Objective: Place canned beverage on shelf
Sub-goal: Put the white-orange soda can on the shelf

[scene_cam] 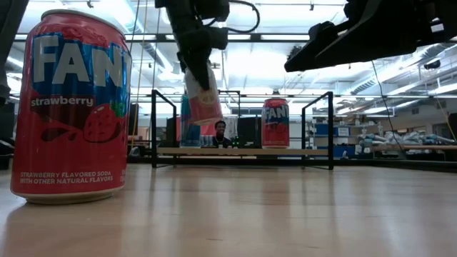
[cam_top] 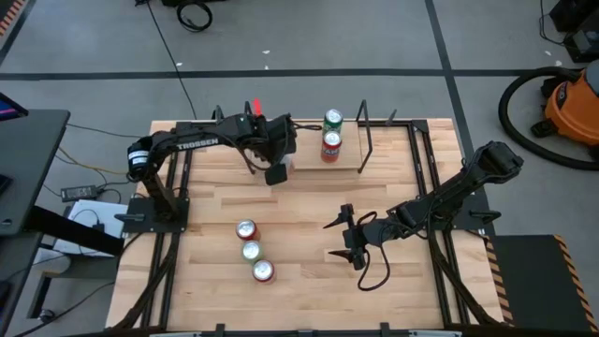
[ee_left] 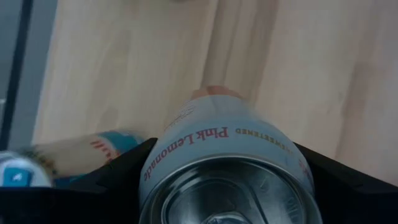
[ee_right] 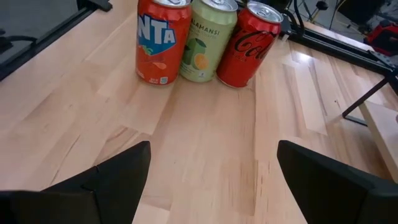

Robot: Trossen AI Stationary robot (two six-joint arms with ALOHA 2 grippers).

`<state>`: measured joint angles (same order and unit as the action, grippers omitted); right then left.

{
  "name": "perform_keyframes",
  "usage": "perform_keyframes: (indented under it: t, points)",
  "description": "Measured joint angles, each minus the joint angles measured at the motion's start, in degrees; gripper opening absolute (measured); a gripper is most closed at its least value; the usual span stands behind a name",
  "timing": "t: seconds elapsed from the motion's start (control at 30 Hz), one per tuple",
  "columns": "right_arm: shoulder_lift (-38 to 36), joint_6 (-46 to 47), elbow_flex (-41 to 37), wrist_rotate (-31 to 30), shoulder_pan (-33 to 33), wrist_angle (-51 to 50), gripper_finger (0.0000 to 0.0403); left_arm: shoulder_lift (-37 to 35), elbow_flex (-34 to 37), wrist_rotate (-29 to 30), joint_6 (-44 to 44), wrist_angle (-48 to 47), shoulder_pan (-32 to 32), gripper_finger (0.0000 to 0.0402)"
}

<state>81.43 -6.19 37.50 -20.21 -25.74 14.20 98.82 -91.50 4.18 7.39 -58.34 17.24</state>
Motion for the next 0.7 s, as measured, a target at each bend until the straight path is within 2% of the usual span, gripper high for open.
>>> perform_keyframes:
  t: [0.47,0.7]
  points:
    - [0.00,1.14,0.00,-1.60,0.35,-2.27,0.0362,10.72,-11.33,-0.22,7.64,-3.34,1.21,0.0313]
    - [0.00,1.60,0.00,-1.41,0.35,-2.56,0.0362,12.73,-11.99,-0.39,15.14,-0.05,2.94,0.0313]
